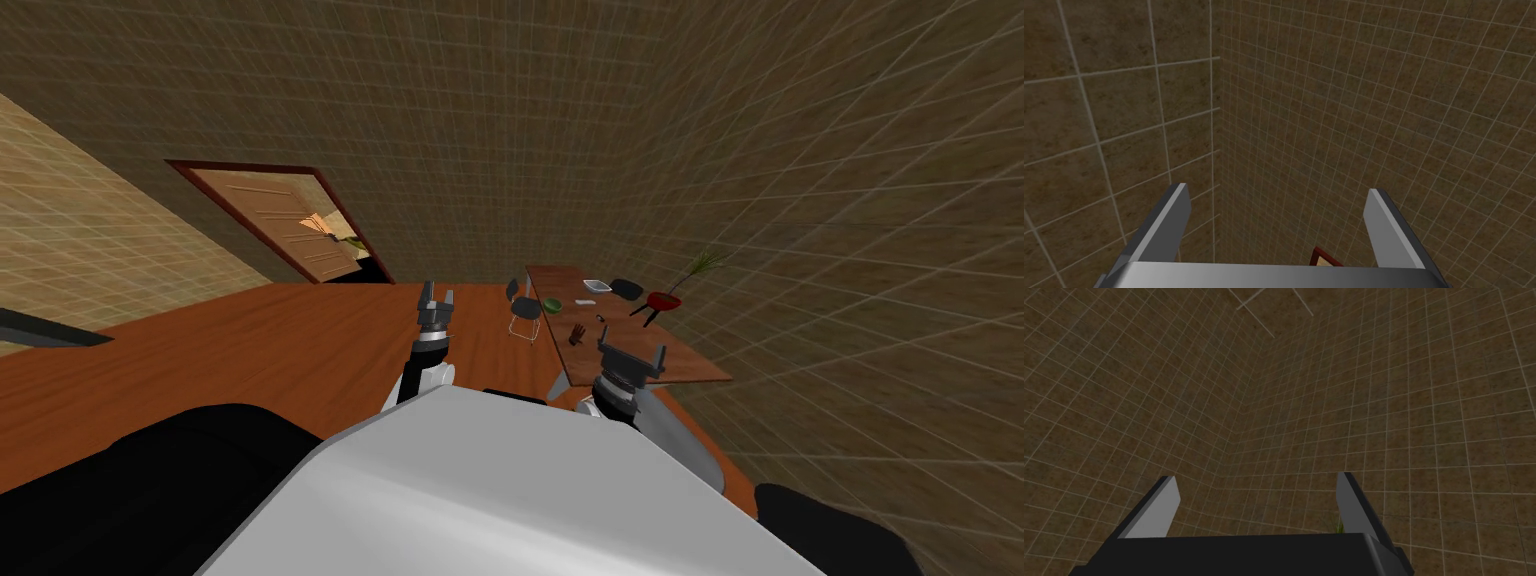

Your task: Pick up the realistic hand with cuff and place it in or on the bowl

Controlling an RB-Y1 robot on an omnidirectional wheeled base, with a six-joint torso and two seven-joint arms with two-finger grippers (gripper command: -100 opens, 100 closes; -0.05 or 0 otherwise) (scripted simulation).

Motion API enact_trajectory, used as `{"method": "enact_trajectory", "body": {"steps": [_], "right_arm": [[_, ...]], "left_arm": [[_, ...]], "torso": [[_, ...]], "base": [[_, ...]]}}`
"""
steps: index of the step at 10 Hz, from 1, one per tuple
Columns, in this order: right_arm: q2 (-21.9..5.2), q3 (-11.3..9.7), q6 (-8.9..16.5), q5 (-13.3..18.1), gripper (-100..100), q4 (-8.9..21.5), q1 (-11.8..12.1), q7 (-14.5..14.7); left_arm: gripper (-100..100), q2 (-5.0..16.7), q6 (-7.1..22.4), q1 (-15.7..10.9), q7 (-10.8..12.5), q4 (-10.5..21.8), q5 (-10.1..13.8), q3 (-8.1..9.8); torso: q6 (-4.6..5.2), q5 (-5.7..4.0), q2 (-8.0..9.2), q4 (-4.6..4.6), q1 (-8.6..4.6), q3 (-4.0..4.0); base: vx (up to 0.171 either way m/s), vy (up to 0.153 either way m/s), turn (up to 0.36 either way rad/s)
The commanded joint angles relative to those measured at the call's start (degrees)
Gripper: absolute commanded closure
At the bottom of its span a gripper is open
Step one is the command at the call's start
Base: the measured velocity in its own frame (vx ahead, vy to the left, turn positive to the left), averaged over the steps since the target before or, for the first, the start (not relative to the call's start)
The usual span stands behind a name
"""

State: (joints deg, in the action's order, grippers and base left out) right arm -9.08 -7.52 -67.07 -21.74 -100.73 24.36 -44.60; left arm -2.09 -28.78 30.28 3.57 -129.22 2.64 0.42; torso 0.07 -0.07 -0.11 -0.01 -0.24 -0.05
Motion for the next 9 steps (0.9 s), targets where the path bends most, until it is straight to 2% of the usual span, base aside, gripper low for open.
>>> {"method": "enact_trajectory", "body": {"steps": [1, 2, 3, 4, 5, 6, 7, 9], "right_arm": [[0.0, -0.2, -1.7, -2.0, -100, 2.9, -0.5, -2.9], [0.0, -0.2, -1.7, -2.0, -100, 4.0, -0.5, -2.9], [0.1, -0.4, -3.4, -3.9, -100, 6.1, -0.9, -5.3], [0.1, -0.4, -3.4, -3.9, -100, 7.4, -0.9, -5.8], [0.1, -0.6, -5.1, -5.8, -100, 9.5, -1.2, -7.8], [0.1, -0.6, -5.1, -5.8, -100, 11.4, -1.2, -8.6], [0.1, -0.7, -6.6, -7.7, -100, 12.8, -1.5, -10.8], [0.1, -0.7, -6.6, -7.7, -100, 15.3, -1.5, -11.3]], "left_arm": [[0, 0.0, 0.0, 0.0, 0.0, 0.0, 0.0, 0.0], [0, 0.0, 0.0, 0.0, 0.0, 0.0, 0.0, -0.01], [0, 0.0, 0.0, 0.0, 0.0, 0.0, 0.0, 0.0], [0, 0.0, 0.0, 0.0, 0.0, 0.0, 0.0, -0.01], [0, 0.0, 0.0, 0.0, 0.0, 0.0, 0.0, 0.0], [0, 0.0, 0.0, 0.0, 0.0, 0.0, 0.0, 0.0], [0, 0.0, 0.0, 0.0, 0.0, 0.0, 0.0, 0.0], [0, 0.0, 0.0, 0.0, 0.0, 0.0, 0.0, 0.01]], "torso": [[0.0, 0.0, 0.0, 0.0, 0.0, 0.0], [-0.06, 0.0, 0.02, 0.0, -0.04, 0.01], [-0.01, -0.01, 0.01, 0.0, -0.07, 0.01], [-0.06, -0.01, 0.1, 0.02, -0.1, 0.05], [0.01, -0.03, 0.09, 0.02, -0.15, 0.05], [-0.03, -0.03, 0.08, 0.01, -0.19, 0.04], [0.0, -0.03, 0.05, 0.01, -0.17, 0.03], [0.02, -0.02, 0.05, 0.01, -0.11, 0.03]], "base": [[-0.036, -0.037, 0.286], [-0.033, -0.049, 0.191], [-0.063, -0.053, 0.409], [-0.057, -0.065, 0.138], [-0.047, -0.071, 0.272], [-0.044, -0.064, 0.169], [-0.066, -0.055, 0.402], [-0.028, -0.026, 0.054]]}}
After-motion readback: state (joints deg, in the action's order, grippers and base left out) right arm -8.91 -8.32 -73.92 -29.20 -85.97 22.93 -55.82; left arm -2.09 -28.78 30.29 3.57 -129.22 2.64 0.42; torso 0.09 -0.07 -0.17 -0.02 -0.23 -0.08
